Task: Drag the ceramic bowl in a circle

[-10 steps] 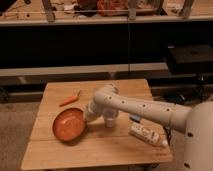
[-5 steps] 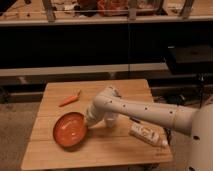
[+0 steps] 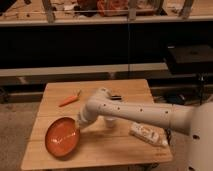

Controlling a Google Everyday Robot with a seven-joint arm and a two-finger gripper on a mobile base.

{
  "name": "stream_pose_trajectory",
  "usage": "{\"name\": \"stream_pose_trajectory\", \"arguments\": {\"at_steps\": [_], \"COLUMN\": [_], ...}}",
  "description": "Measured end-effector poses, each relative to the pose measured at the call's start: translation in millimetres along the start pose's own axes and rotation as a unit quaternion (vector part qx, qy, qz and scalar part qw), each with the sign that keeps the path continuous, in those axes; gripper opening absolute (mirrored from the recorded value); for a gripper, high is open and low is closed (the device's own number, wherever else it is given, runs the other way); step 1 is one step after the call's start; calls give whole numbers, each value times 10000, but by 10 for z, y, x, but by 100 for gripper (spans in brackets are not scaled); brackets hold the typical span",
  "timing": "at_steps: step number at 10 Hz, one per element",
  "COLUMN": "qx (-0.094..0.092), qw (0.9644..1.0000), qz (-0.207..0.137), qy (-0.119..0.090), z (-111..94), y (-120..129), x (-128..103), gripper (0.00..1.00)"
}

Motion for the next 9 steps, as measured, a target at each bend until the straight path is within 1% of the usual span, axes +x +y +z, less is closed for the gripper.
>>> {"name": "stream_pose_trajectory", "arguments": {"at_steps": [3,5,7,9], "qx": [50,-12,-71,-23], "qw": [9988,9978,9979,9986], "qz": [-468,-640,-596,-430], "qy": [-104,-188,-247,-318], "z": [95,175,213,255], "y": [-264,-422,-487,-521], "x": [54,177,319,514], "gripper": [0,0,0,0]}}
